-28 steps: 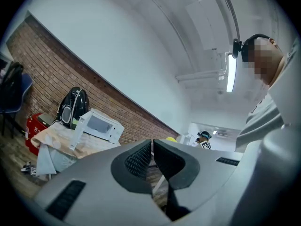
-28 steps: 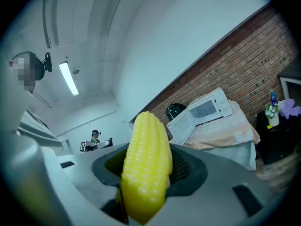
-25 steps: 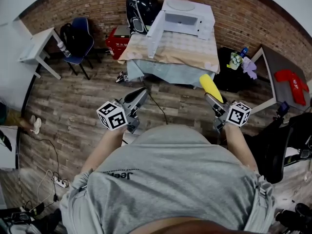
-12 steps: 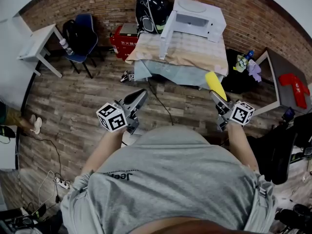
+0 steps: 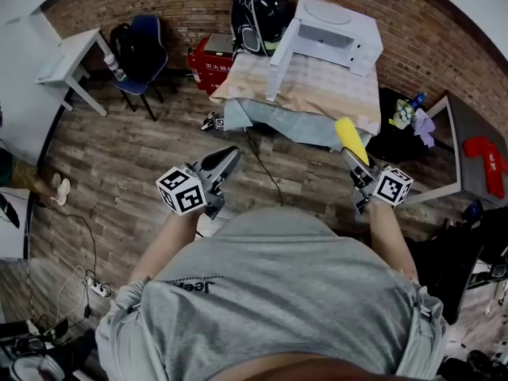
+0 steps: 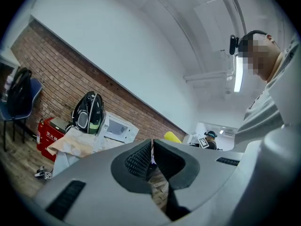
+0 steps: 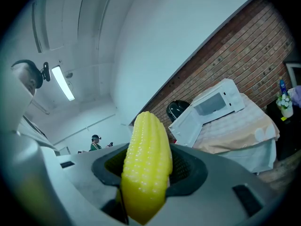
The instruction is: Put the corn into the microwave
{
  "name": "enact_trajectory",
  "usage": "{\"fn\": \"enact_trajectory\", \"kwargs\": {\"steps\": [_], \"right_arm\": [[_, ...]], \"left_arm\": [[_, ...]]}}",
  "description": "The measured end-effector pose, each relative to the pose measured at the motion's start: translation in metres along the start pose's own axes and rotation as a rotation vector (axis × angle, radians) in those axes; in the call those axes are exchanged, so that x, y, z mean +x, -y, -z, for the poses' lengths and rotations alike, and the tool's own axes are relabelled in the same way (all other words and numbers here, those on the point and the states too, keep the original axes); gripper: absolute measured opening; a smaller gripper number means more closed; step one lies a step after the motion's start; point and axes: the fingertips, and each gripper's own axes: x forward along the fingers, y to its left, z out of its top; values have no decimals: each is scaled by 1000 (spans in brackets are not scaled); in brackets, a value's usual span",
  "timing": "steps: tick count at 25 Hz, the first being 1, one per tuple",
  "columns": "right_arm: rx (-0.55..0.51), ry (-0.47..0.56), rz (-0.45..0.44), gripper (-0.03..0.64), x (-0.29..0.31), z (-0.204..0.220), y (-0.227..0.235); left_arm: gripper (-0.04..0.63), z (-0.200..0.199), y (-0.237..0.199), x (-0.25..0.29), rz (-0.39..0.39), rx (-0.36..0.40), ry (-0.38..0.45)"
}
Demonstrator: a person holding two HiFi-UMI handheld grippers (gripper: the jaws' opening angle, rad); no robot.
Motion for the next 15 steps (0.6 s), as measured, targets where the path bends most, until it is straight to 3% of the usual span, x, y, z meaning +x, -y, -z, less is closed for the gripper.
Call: {"fn": "enact_trajectory", "kwargs": {"steps": [5,15], "right_arm": [[-7,-12,-70,225,12,-27,46],[-17,-64,-138,225,11,-104,156]], "left_arm": [[32,-7,-1,43,-48,40,13],[32,-15,18,177,-110,33,30]]}}
